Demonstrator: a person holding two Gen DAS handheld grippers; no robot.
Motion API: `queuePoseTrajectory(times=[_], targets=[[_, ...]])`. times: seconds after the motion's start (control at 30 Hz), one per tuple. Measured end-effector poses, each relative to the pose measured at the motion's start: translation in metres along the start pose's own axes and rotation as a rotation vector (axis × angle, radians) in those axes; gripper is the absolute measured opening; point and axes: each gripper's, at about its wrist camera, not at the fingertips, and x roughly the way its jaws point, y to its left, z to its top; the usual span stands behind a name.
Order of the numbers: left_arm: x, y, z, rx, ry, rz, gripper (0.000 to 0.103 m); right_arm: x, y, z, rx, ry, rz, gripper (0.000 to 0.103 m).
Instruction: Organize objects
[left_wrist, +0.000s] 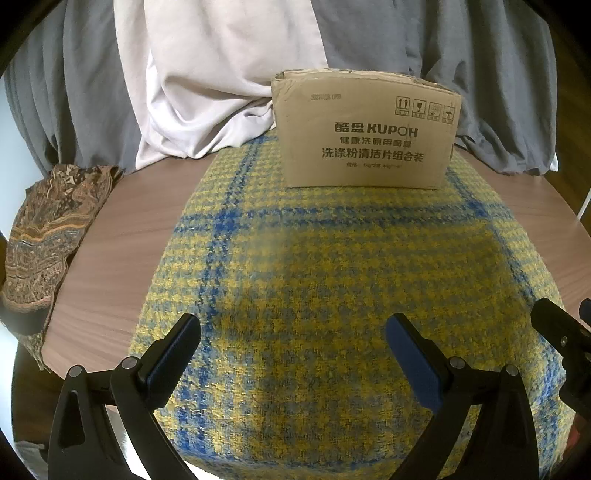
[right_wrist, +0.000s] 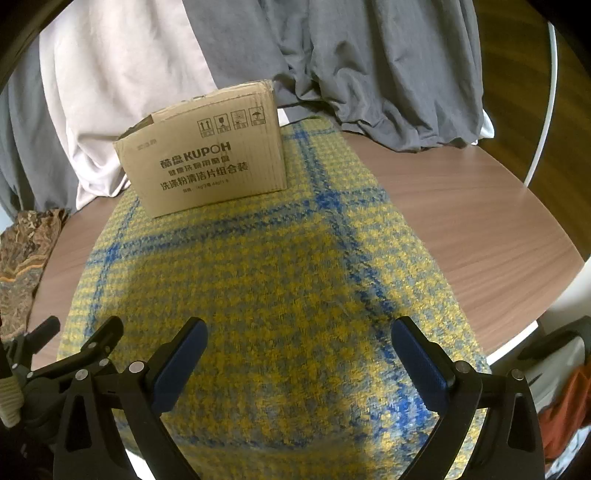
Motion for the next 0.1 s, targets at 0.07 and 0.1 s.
queuePoseTrajectory(times=[0.07,0.1], targets=[[0.0003,0.0001,0.0007,0.000,0.001,-0.001,0.102,0.0000,0.0000,0.0002,0.001,-0.001,0.000,0.100],[0.0002,0.0001,0.0007,-0.001,0.002,0.001,0.102,0.0004,0.0000,0.0005,0.000,-0.002,0.000,0.100]])
